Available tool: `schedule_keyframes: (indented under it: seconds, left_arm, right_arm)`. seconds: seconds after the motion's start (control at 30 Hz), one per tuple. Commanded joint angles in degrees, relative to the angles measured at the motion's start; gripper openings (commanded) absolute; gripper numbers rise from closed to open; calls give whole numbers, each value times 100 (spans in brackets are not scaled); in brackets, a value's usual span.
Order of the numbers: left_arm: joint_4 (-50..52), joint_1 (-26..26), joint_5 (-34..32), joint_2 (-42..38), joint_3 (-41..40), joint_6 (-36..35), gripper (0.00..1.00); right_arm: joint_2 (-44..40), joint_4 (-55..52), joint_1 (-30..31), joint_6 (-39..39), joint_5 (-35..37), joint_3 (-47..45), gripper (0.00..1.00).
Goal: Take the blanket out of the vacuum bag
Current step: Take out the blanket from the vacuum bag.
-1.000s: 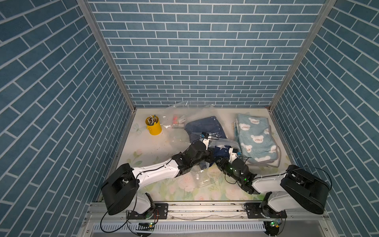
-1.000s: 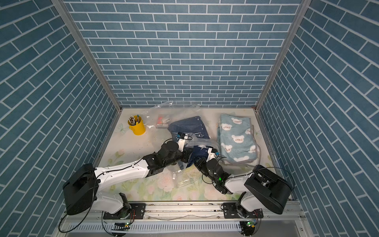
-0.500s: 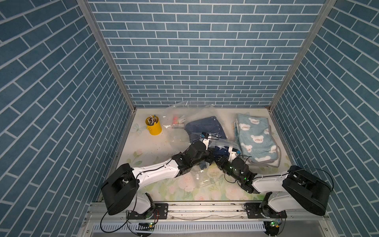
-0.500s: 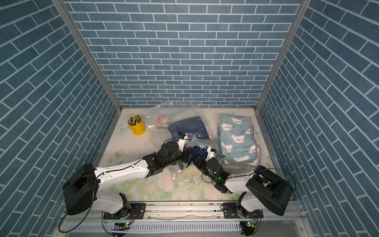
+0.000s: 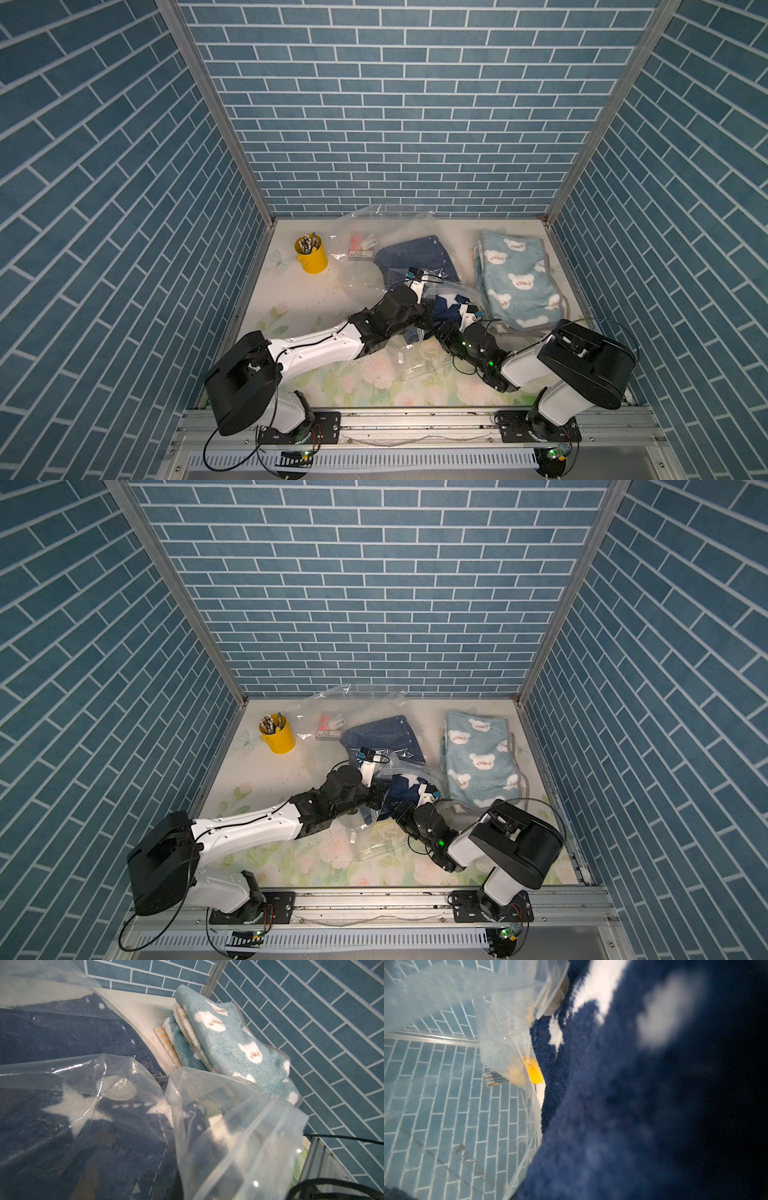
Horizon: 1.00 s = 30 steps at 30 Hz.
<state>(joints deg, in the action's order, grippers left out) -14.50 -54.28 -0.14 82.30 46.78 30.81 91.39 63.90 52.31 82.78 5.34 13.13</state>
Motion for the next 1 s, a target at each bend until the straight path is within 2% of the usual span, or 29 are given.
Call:
schedule_keyframes:
  seconds: [0.0,0.2,0.3,0.37,0.43,0.57,0.67,0.8,0.97]
  left_arm:
    - [-156,-12,46,-59,-88,-58,0]
    - [-198,-12,76,-51,-108,-40,0]
    - [-200,-9,91,-50,-108,-51,0]
    - [-202,-8,104,-53,-116,-52,0]
    - [-198,-8,102,-56,-130,-57,0]
    - [-199,-8,98,-70,-143,-63,0]
    - [-176,-12,84,-77,-111,-80,0]
    - [-80,-12,15,-105,-31,-152,0]
    - [-75,-11,5,-95,-11,-156,0]
  right_arm:
    - [-27,-70,-45,105,68,17,59]
    - [205,-30,-142,182,181,184,60]
    - [311,107,-226,148,186,279,57]
    - [305,58,-229,50,195,375,45]
    - [250,-80,-233,-65,195,477,38]
    - [3,-173,-230,-296,160,587,16]
    - [-318,-408,-231,-533,65,789,5]
    - [-652,-876,-221,-803,119,1045,3]
    - [-348,-642,-230,-577,115,812,8]
